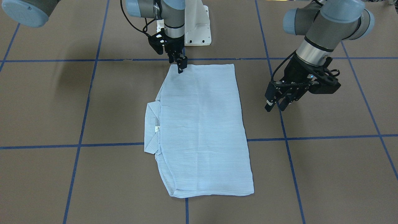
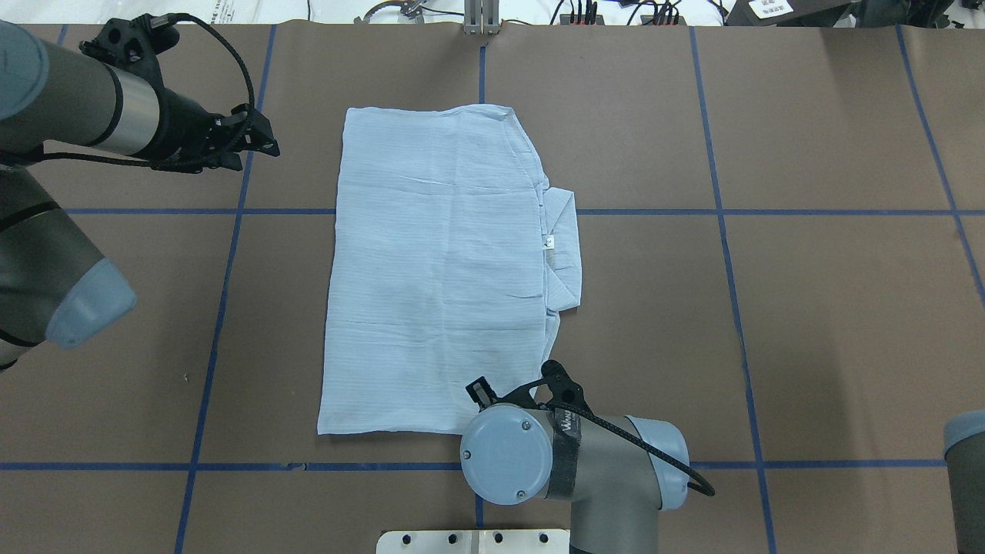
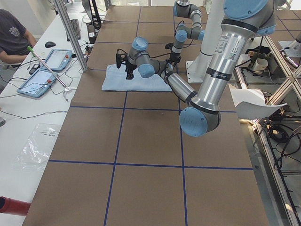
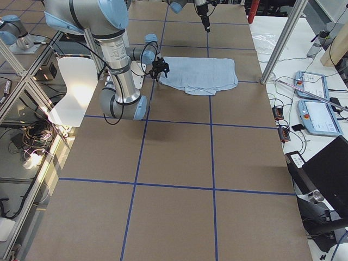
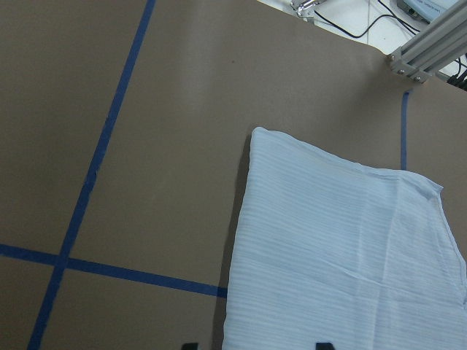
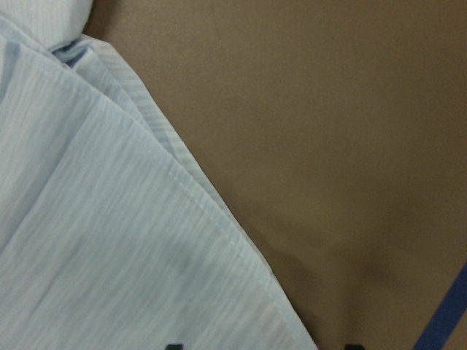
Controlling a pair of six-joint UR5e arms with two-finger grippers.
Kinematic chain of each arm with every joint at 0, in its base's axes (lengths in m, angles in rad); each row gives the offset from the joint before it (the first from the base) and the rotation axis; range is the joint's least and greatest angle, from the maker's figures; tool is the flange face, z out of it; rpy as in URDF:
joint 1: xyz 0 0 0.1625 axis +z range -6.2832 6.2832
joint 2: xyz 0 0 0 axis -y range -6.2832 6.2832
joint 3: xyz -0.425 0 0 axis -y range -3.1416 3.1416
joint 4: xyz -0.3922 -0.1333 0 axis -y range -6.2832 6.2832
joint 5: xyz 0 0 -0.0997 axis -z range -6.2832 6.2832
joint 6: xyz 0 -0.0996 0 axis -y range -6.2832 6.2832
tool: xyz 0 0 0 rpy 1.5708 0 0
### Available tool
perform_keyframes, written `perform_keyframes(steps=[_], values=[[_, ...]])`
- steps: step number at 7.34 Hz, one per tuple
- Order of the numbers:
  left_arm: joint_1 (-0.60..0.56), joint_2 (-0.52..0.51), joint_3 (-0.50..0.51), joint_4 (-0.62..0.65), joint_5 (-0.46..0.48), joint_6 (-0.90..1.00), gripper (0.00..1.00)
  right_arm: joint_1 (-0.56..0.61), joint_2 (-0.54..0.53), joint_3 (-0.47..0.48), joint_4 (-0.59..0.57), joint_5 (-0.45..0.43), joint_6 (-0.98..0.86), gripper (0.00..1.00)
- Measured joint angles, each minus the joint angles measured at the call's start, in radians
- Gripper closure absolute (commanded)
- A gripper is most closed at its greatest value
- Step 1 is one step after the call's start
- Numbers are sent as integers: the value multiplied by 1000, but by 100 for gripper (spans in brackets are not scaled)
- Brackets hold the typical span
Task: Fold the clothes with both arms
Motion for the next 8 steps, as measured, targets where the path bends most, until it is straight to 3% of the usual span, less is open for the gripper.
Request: perform_keyframes(steps=[1, 2, 3, 8], values=[[0, 0, -2, 1, 0, -1, 38, 1, 3, -6, 0, 6, -2, 47], [-1, 0, -3, 1, 0, -1, 38, 2, 10, -17, 0, 10, -5, 83], [-1, 0, -5, 0, 0, -2, 38, 4, 17, -24, 1, 12, -5, 100], [-2, 6, -18, 1, 1, -10, 39, 35, 29, -22, 21, 75, -14, 100]])
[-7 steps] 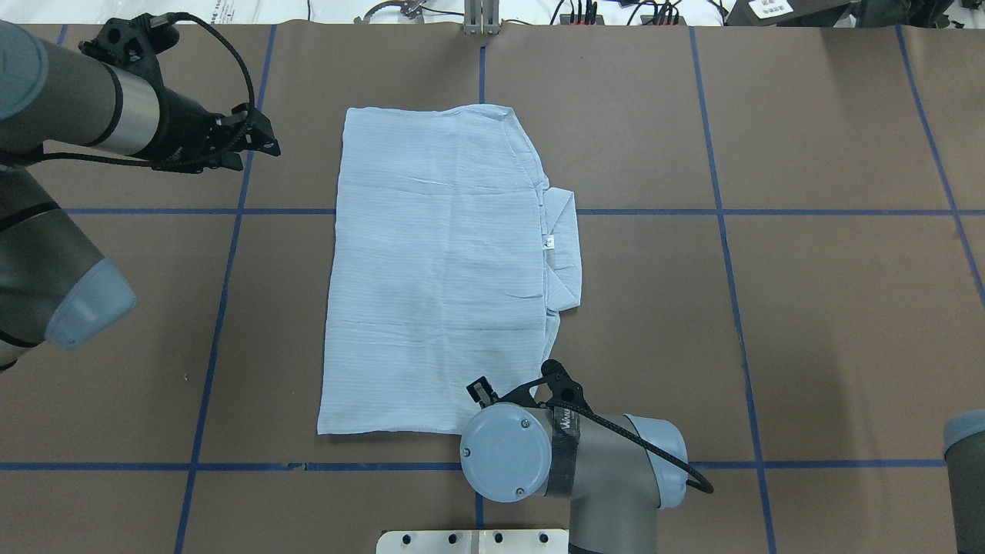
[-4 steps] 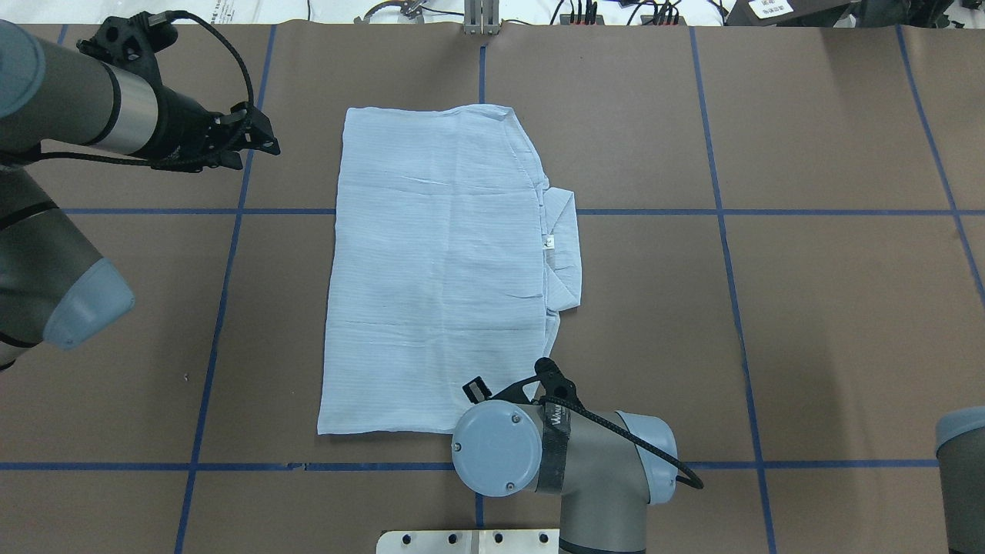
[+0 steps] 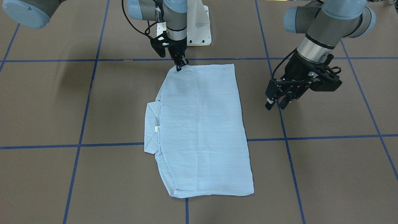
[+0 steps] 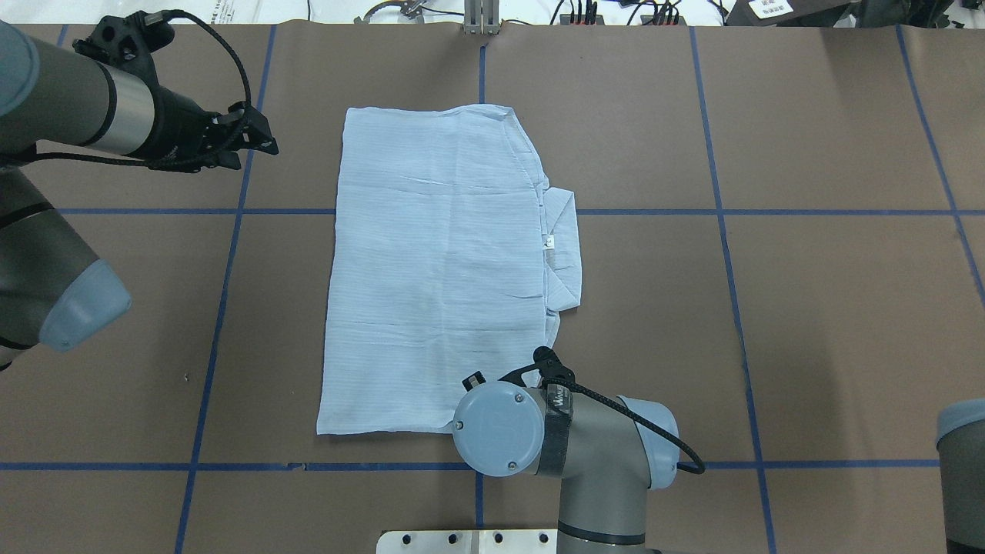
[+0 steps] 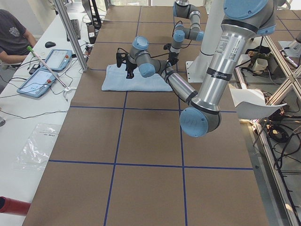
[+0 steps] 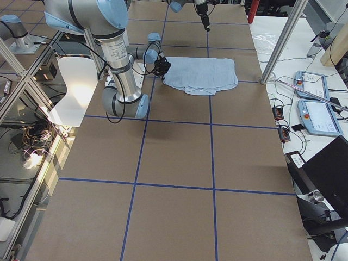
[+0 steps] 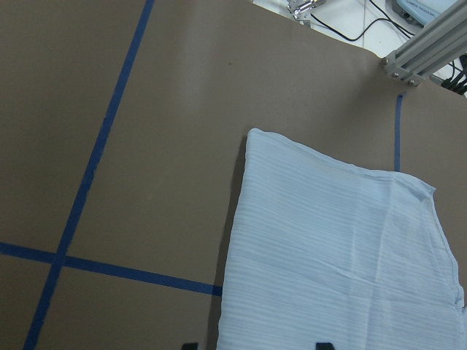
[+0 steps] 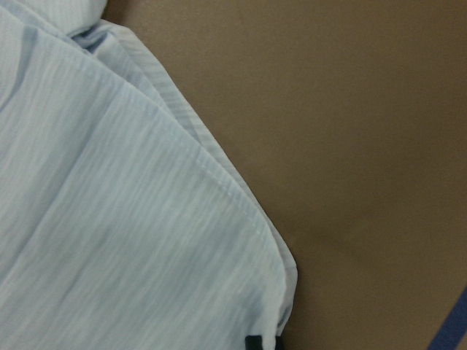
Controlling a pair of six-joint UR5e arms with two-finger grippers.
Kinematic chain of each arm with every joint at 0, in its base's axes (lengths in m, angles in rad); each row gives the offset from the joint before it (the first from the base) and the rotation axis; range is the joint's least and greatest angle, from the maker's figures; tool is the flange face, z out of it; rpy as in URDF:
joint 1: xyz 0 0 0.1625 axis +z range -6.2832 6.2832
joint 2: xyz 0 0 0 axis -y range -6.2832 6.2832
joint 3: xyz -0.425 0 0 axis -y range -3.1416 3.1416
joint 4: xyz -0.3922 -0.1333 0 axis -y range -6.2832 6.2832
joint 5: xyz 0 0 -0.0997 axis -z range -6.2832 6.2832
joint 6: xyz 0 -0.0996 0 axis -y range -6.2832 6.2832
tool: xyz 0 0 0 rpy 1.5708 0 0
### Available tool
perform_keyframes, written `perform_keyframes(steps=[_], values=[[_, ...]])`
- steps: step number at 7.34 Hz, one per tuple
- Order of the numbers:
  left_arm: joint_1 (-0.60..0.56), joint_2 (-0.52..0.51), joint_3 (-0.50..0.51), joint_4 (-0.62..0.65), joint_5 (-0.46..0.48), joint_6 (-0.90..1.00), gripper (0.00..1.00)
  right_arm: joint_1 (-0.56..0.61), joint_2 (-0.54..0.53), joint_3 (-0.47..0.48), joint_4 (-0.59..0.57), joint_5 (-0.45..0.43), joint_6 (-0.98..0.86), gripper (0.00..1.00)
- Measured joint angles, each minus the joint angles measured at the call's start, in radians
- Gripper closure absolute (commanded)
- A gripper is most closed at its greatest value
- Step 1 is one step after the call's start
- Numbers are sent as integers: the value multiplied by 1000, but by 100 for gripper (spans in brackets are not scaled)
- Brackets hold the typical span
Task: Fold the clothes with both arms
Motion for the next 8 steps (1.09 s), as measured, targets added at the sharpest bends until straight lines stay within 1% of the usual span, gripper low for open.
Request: perform_keyframes(steps=[1, 2, 4, 6, 8], values=[[11, 0, -8, -1, 12, -40, 39, 7, -3, 10, 6, 31, -1, 100], [59, 1, -22, -1, 53, -112, 40, 10, -20, 30, 9, 46, -2, 100], [235, 3, -45, 2, 172, -312, 40, 5, -90, 95, 10, 49, 0, 100], [380, 13, -63, 6, 229, -551, 40, -17, -133, 137, 4, 47, 2, 100], [528, 51, -90, 12, 304, -747, 41, -34, -164, 179, 1, 45, 4, 100]])
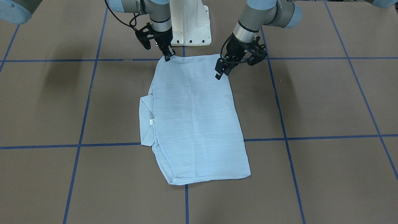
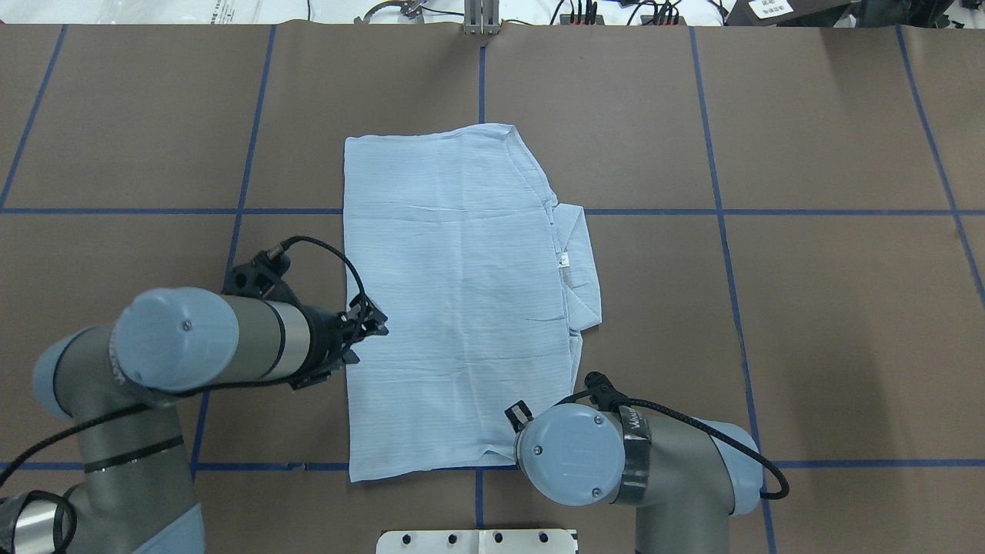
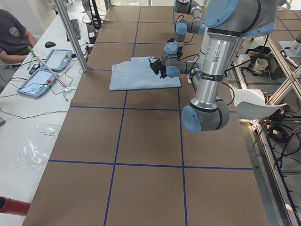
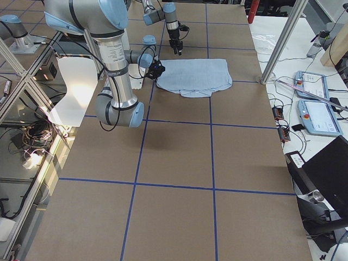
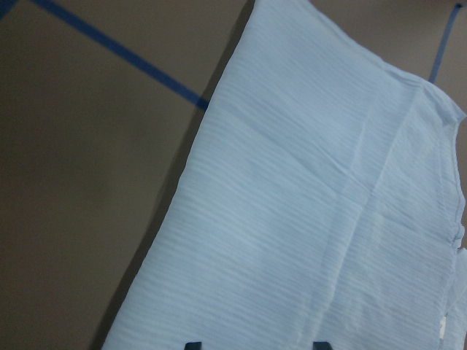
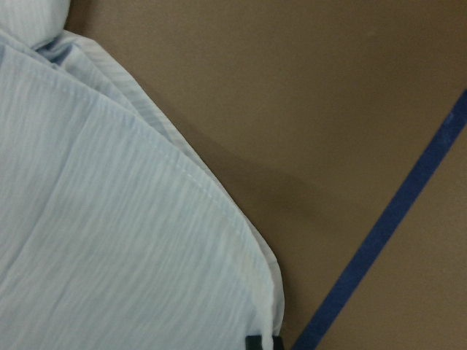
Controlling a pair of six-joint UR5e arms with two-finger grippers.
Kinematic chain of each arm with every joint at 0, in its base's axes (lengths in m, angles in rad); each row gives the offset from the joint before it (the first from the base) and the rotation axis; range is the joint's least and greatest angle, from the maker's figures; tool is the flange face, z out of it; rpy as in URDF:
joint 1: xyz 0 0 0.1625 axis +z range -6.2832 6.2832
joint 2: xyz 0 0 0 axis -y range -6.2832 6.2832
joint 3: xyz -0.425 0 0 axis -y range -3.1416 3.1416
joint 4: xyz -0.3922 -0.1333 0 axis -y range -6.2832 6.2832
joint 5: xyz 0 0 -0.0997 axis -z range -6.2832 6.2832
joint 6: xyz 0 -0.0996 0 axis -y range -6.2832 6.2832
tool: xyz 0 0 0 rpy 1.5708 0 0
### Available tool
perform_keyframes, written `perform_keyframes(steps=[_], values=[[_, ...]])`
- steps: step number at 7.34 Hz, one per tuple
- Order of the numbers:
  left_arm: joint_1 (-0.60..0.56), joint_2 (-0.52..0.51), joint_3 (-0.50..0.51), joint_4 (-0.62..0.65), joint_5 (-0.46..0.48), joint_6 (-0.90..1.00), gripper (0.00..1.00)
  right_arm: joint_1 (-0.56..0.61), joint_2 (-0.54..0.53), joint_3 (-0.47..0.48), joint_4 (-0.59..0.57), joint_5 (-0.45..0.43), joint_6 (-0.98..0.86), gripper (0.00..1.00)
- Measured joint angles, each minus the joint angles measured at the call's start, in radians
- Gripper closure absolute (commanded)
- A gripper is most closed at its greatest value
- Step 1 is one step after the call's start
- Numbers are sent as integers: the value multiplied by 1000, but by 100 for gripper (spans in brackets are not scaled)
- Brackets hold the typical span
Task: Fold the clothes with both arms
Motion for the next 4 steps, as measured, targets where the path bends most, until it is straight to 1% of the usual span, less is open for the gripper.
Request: perform_keyframes(steps=[1, 3, 4], values=[[49, 17, -11, 1, 25, -59, 37, 0, -9, 11, 0, 0, -1, 100], [112, 41, -23, 1, 41, -123, 32, 8, -15, 16, -1, 1, -4, 100], [132, 48, -27, 1, 42, -140, 33, 9, -16, 16, -1, 1, -5, 100]])
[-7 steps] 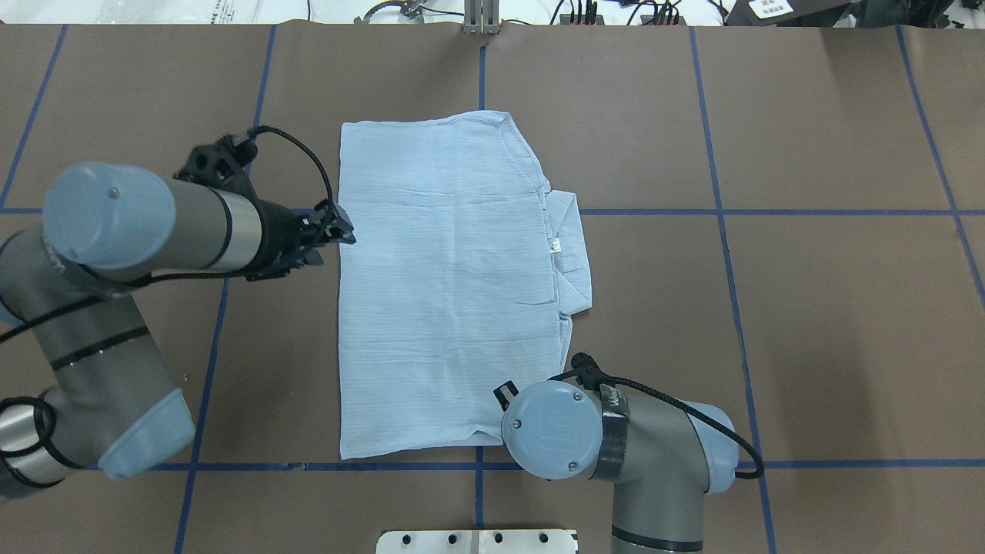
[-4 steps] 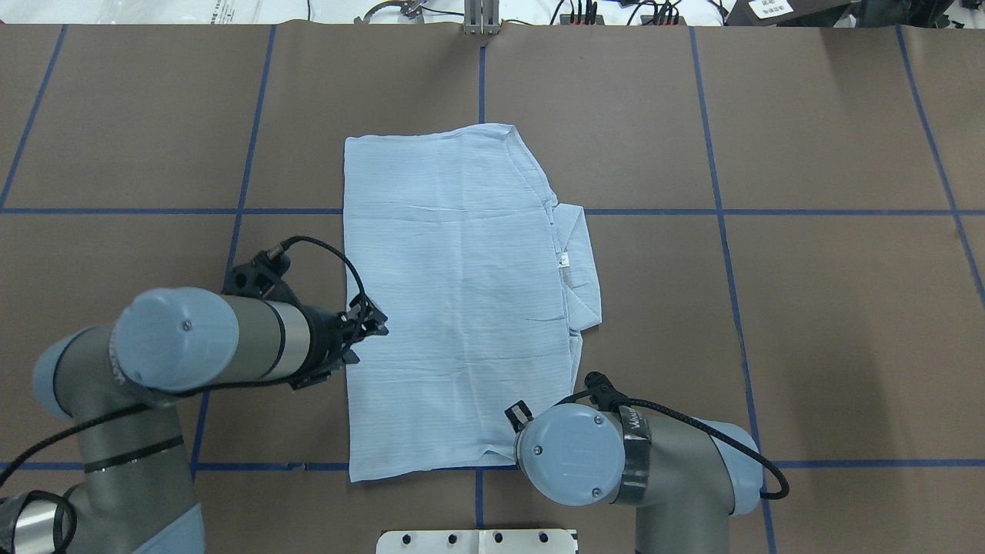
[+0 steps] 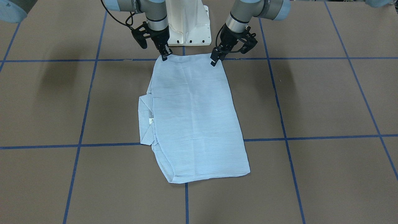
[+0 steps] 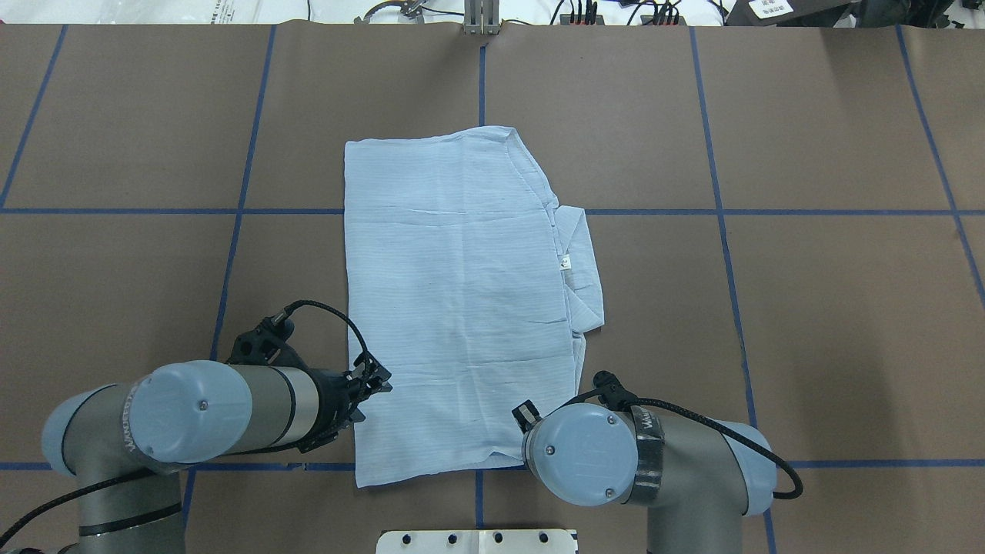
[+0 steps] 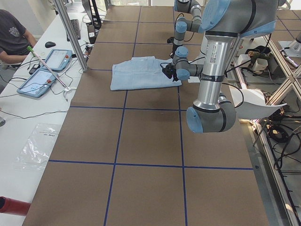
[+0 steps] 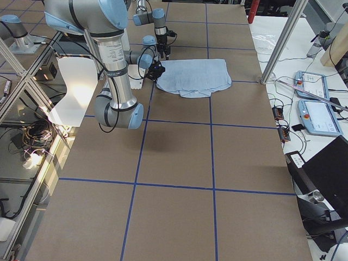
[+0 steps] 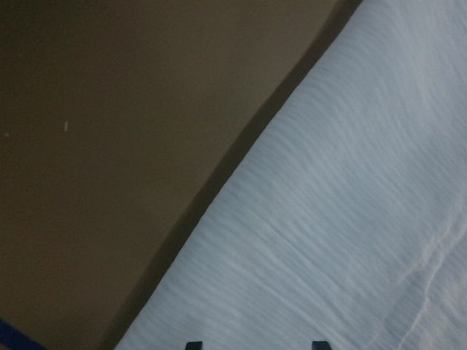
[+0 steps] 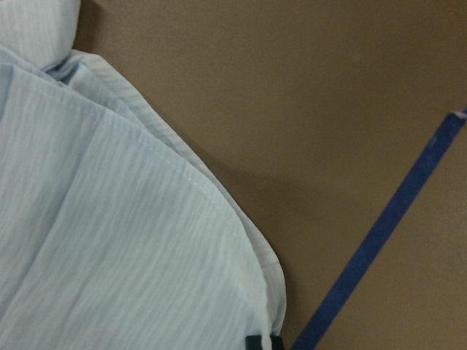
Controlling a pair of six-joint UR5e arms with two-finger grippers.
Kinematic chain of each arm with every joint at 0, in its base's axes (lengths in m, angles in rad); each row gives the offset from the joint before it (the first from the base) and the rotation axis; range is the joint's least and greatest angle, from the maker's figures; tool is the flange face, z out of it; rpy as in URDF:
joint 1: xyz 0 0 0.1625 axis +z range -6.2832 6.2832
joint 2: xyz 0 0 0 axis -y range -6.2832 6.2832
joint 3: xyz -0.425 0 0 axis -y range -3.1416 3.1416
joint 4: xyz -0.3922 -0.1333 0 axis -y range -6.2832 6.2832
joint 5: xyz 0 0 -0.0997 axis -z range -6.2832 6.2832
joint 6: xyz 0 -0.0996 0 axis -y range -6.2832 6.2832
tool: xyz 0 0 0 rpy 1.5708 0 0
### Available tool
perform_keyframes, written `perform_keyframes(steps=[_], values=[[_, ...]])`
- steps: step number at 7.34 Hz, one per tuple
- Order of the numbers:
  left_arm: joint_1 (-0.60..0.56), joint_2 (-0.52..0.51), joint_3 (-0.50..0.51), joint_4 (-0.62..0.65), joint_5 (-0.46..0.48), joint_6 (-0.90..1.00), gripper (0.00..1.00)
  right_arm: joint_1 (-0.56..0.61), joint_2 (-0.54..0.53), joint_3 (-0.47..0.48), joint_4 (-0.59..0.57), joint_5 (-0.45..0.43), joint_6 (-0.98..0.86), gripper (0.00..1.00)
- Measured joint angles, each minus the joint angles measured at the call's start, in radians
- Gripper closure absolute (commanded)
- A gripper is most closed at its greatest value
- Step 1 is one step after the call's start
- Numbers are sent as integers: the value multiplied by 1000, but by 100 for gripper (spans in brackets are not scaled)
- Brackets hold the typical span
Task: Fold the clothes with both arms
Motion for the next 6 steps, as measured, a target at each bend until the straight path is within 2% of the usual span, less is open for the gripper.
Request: perform_keyframes(steps=[4, 6], values=[[107, 46, -29, 2, 92, -217, 33, 12, 1, 12, 2, 1, -23, 100], [137, 53, -31, 16, 107, -261, 34, 15, 3, 16, 1, 9, -39, 100]])
